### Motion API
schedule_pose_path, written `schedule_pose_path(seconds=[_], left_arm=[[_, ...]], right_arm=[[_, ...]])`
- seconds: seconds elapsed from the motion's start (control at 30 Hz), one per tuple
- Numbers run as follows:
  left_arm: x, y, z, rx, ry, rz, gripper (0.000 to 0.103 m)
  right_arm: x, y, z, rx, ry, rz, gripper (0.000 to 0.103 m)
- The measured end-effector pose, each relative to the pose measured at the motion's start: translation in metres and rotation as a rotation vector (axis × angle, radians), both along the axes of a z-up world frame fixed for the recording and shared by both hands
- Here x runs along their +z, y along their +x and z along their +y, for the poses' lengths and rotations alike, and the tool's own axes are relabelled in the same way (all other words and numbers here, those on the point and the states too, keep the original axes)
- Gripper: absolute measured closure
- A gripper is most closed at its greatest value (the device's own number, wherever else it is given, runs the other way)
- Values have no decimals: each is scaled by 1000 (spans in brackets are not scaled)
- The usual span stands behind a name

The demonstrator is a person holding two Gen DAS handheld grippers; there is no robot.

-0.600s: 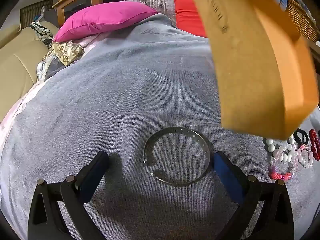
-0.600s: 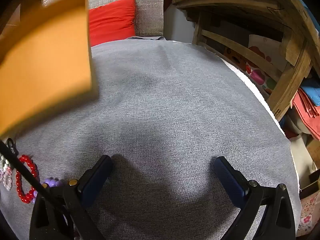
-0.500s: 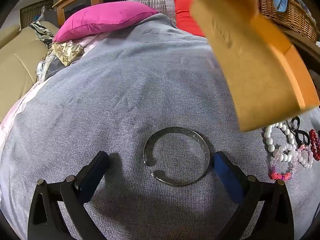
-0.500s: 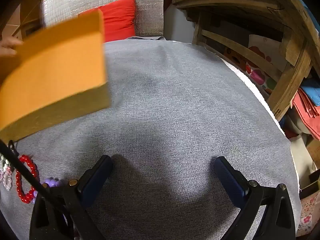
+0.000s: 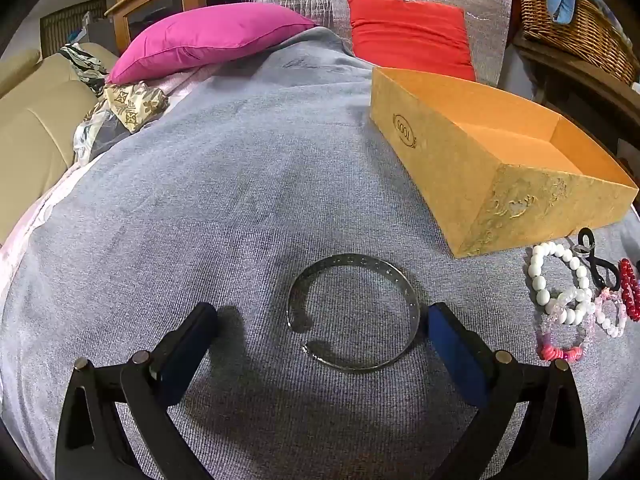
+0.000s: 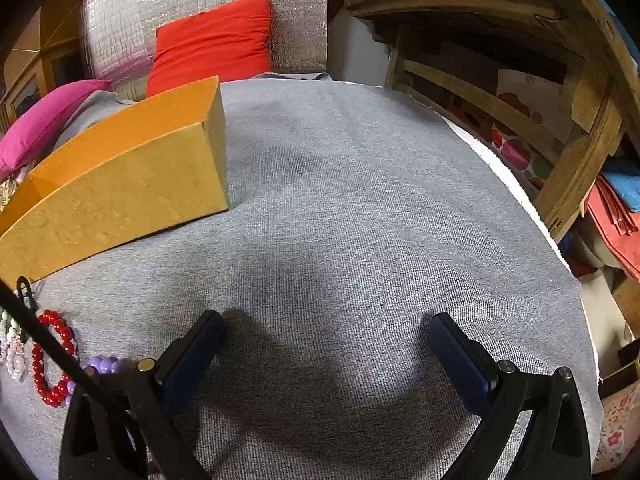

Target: Organize jewelry

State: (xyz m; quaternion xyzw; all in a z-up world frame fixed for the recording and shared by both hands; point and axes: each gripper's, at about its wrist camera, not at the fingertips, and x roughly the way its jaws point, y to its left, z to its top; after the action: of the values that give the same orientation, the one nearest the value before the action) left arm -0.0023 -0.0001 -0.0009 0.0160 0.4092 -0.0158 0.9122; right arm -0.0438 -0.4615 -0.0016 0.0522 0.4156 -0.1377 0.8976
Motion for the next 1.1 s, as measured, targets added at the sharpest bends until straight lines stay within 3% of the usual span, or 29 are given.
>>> schedule_pose_path(seconds=[0.27, 0.37, 0.43, 0.5, 0.57, 0.77, 0.87, 0.93, 1.1], left_arm=[[0, 1, 0, 2, -1, -1, 0], [1, -1, -4, 59, 8, 13, 0], [5, -6, -6, 42, 34, 74, 0], [11, -10, 0, 23, 1, 183, 0], [24, -24, 2, -7, 4, 221, 0], [94, -108, -6, 31, 67, -57, 0], [111, -146, -22, -44, 102, -129, 0], [115, -170, -26, -72, 96, -169, 0], [116, -199, -23, -65, 59, -149, 0]], right_arm=[[2, -2, 1, -44, 10, 9, 0], [7, -4, 2, -68, 38, 65, 0], [11, -4, 1, -86, 77, 139, 0], [23, -13, 3, -99, 101, 186, 0], [46, -37, 8, -143, 69, 106, 0], [123, -121, 50, -113, -21, -122, 0], [145, -153, 83, -80, -44, -200, 0], [151, -168, 109, -19, -40, -189, 0], [145, -181, 169, 85, 52, -88, 0]])
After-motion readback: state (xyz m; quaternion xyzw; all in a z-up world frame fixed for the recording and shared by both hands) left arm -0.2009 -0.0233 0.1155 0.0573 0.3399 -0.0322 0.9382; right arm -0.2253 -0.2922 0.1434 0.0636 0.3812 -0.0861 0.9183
